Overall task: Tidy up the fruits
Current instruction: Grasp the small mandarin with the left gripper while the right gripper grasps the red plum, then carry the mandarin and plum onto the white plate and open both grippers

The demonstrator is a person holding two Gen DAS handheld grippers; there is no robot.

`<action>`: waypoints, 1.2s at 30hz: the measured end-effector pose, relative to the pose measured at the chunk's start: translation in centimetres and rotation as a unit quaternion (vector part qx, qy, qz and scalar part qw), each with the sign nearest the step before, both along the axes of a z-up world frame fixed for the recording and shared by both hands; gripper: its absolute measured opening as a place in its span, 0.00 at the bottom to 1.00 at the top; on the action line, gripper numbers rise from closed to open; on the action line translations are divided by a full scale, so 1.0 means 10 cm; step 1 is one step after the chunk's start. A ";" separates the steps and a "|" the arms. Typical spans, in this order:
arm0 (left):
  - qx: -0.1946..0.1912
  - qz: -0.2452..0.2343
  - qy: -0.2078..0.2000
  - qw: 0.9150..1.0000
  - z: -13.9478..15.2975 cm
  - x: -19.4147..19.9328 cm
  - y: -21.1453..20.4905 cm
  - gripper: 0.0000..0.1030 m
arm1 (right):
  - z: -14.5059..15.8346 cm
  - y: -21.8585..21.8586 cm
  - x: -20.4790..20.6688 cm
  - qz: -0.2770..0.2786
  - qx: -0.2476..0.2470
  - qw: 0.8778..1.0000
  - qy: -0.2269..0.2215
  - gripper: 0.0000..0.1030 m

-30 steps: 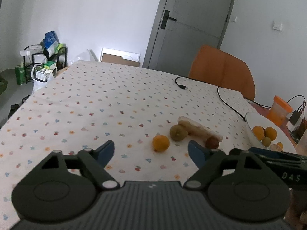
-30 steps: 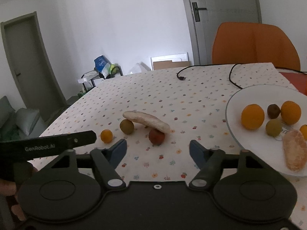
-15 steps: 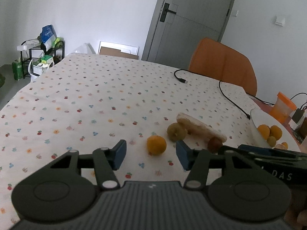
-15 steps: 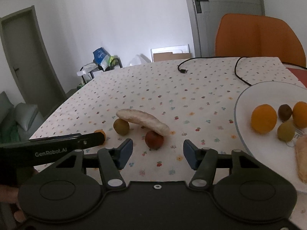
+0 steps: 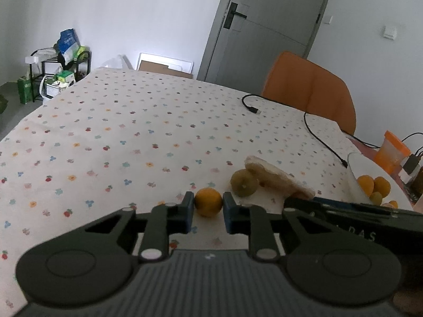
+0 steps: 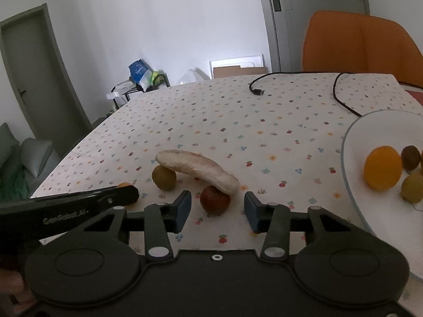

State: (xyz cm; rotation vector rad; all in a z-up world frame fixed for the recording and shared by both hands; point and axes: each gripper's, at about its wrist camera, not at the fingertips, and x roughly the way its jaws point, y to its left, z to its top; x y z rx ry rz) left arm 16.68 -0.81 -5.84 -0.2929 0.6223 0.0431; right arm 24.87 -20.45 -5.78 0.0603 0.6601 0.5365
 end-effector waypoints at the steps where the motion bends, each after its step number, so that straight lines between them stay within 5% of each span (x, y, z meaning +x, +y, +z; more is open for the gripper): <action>1: 0.000 0.003 0.001 1.000 0.01 -0.01 0.00 0.21 | 0.00 0.01 0.00 0.001 -0.002 1.000 -0.003 0.39; 4: 0.000 0.011 -0.007 1.000 0.03 -0.09 0.01 0.21 | 0.00 0.01 -0.01 0.005 0.002 1.000 0.002 0.22; 36: 0.002 -0.019 -0.041 0.999 0.34 -0.37 -0.21 0.21 | 0.25 -0.44 -0.52 -0.020 0.023 0.999 -0.022 0.22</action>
